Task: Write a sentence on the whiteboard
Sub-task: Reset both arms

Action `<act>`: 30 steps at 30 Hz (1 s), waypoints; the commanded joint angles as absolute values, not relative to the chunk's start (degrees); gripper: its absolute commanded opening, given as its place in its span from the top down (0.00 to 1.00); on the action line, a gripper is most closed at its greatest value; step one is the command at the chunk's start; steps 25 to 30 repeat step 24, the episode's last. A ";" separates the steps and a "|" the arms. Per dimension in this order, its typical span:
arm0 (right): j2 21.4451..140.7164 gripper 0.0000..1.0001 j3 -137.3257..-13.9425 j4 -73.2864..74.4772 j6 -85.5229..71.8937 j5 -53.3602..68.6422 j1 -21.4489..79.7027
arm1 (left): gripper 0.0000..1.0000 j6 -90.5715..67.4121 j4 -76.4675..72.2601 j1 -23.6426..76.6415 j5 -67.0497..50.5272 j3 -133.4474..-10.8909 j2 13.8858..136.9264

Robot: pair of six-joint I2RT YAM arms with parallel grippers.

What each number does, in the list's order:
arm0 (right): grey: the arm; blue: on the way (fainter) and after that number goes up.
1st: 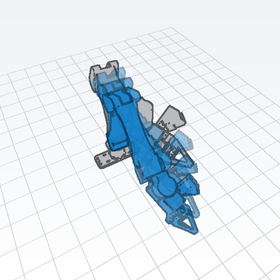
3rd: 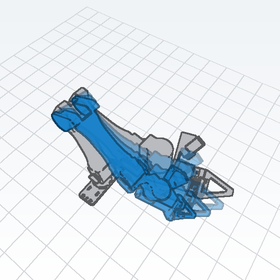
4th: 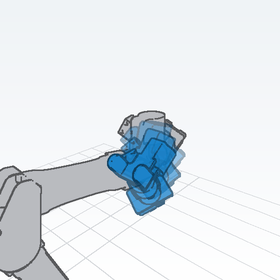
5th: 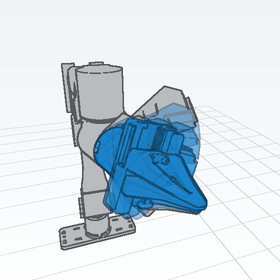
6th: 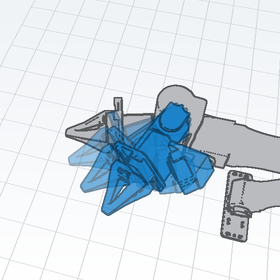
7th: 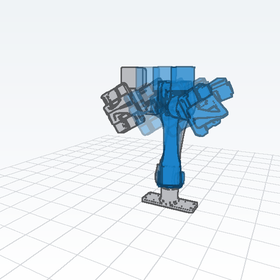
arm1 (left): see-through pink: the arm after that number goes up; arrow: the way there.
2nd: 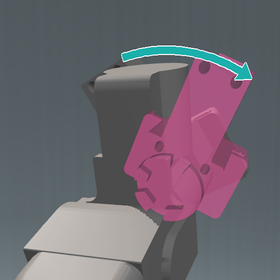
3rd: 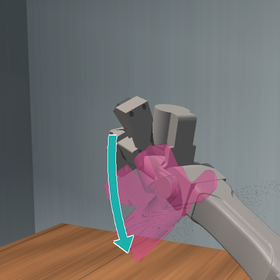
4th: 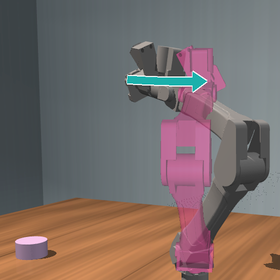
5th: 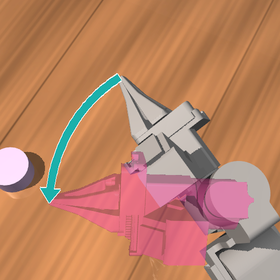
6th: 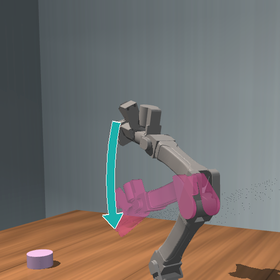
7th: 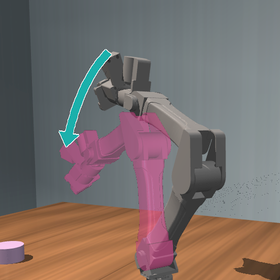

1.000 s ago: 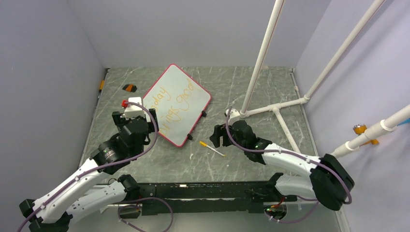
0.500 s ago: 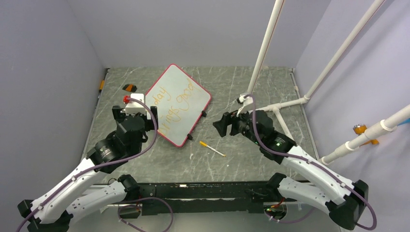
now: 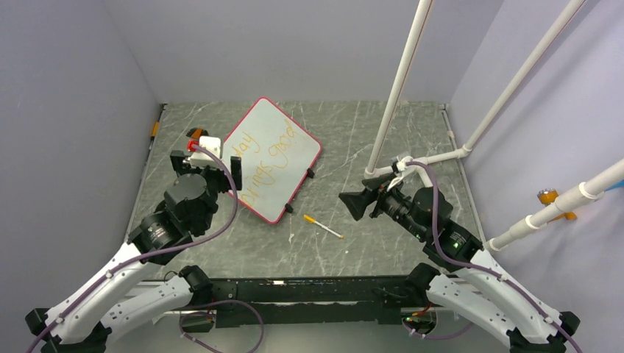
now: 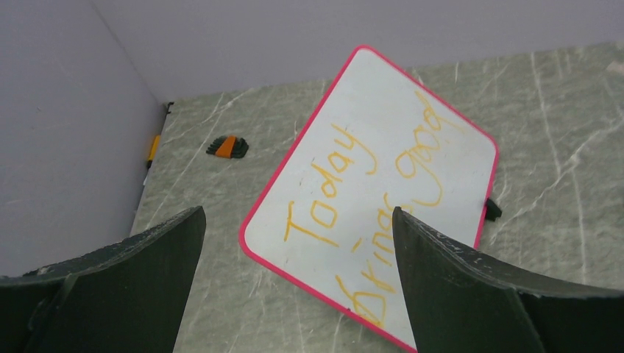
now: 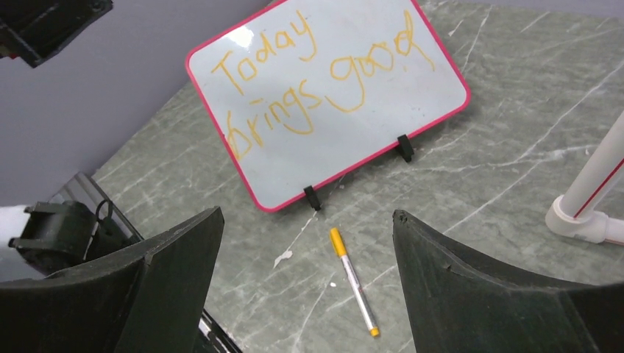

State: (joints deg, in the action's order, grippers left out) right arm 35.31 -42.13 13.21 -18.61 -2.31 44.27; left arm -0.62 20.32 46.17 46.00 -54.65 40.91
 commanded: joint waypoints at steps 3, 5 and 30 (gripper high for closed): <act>31.32 0.13 -37.07 12.01 -20.04 -0.42 44.11 | 0.01 -3.20 18.56 43.45 39.43 -50.37 39.65; 30.75 0.13 -36.24 12.15 -20.42 -0.81 44.12 | 0.01 -2.85 18.93 43.27 39.27 -50.03 40.16; 34.80 0.10 -34.50 8.32 -19.53 1.92 44.11 | 0.01 -2.09 19.58 43.22 38.47 -49.16 41.05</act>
